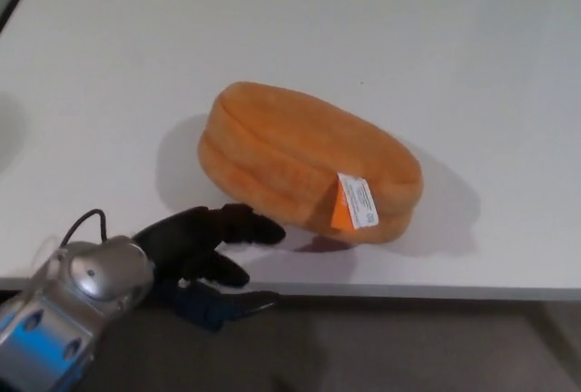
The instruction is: A soft plate is kept in the center of the table close to the robot and the robot uses its left hand to pick up the plate, turns it upside down and places it back on the table
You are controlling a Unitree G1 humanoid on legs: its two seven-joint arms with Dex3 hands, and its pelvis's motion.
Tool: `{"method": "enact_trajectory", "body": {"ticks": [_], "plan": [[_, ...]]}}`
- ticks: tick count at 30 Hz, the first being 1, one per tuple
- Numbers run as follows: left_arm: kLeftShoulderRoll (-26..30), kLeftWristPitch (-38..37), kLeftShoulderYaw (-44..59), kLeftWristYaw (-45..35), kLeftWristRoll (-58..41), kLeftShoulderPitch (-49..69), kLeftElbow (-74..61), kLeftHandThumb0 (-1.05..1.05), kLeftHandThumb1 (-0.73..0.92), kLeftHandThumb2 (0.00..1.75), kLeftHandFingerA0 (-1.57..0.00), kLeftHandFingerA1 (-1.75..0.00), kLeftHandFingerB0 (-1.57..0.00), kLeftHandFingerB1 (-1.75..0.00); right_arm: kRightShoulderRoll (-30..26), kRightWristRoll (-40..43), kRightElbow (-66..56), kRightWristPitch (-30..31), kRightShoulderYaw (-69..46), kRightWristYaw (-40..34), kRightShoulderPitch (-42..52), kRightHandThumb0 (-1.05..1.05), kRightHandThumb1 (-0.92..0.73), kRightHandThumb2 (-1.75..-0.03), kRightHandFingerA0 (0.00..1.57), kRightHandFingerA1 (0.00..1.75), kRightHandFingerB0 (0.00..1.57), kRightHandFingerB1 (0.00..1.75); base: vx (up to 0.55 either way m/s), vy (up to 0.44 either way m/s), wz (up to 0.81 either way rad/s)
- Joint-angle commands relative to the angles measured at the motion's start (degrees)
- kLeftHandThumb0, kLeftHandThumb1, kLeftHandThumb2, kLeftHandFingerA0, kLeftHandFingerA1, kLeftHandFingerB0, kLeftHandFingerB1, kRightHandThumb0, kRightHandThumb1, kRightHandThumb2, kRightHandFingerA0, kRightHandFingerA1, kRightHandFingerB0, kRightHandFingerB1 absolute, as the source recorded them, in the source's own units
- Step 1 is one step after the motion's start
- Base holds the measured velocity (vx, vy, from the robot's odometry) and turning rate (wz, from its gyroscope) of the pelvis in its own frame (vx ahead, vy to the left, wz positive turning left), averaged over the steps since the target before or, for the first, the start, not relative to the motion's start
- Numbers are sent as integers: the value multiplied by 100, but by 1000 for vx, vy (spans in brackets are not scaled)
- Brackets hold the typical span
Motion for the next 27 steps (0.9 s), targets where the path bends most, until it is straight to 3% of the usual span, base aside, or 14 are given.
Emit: {"method": "enact_trajectory", "body": {"ticks": [1,3,7,8,9,12,13,15,17,18,22,24,25,27], "plan": [[525,790,496,-1532,-1196,37,-129,-105,63,64,-16,-81,-13,-66,-284,161,-105,283,-13,293,84,-78,-69,-104,40,68,5,37,0,0,0],[503,888,683,-1503,-1317,186,-161,-105,43,98,-24,-73,-16,-56,-292,211,-99,321,-27,341,78,-76,-68,-103,33,66,6,41,0,0,0],[672,822,758,-2044,-1597,193,8,-105,64,65,-34,-63,-28,-46,-300,215,-159,368,-38,353,102,-76,-86,-66,38,65,14,36,0,0,0],[711,831,762,-2226,-1682,109,104,-105,64,64,-35,-62,-31,-46,-295,165,-175,328,-27,334,97,-81,-72,-104,38,68,9,46,0,0,0],[760,797,755,-2437,-1766,44,200,-105,67,71,-38,-59,-35,-41,-298,143,-180,335,-21,322,93,-76,-87,-66,40,66,14,35,0,0,0],[961,489,687,-3376,-2053,-140,574,-103,47,102,-53,-59,-31,-36,-330,181,-63,357,1,417,-2,-81,-73,-104,41,69,11,47,0,0,0],[1022,379,631,-3694,-2112,-202,687,-105,70,62,-46,-48,-42,-33,-333,179,-107,383,2,397,9,-83,-73,-105,41,69,11,47,0,0,0],[1093,364,547,-4165,-2254,-297,889,-105,50,100,-47,-54,-37,-38,-326,160,-143,388,2,369,27,-75,-87,-66,42,66,15,36,0,0,0],[1127,266,545,-4250,-2245,-250,898,-105,68,61,-48,-45,-46,-34,-325,131,-109,333,-2,366,-4,-76,-87,-66,42,66,16,36,0,0,0],[1138,44,626,-4253,-2228,-72,844,-105,66,62,-51,-43,-44,-33,-323,140,-82,306,-11,384,-23,-78,-71,-105,42,69,12,47,0,0,0],[988,-778,1029,-4038,-2139,558,723,-105,68,62,-54,-42,-44,-34,-322,171,-105,355,-17,375,-47,-76,-87,-66,41,67,16,37,0,0,0],[599,-1932,1556,-3702,-2044,1510,566,-105,71,63,-59,-40,-45,-34,-381,73,-18,222,-44,393,-117,-81,-73,-105,40,69,10,47,0,0,0],[437,-2304,1710,-3566,-1988,1796,520,-104,53,97,-57,-47,-41,-43,-395,76,-27,249,-46,390,-121,-76,-87,-66,39,65,13,35,0,0,0],[78,-3045,1946,-3088,-1753,2418,345,-105,74,67,-61,-40,-41,-41,-410,107,-26,322,-46,385,-151,-77,-86,-66,40,66,13,36,0,0,0]]}}
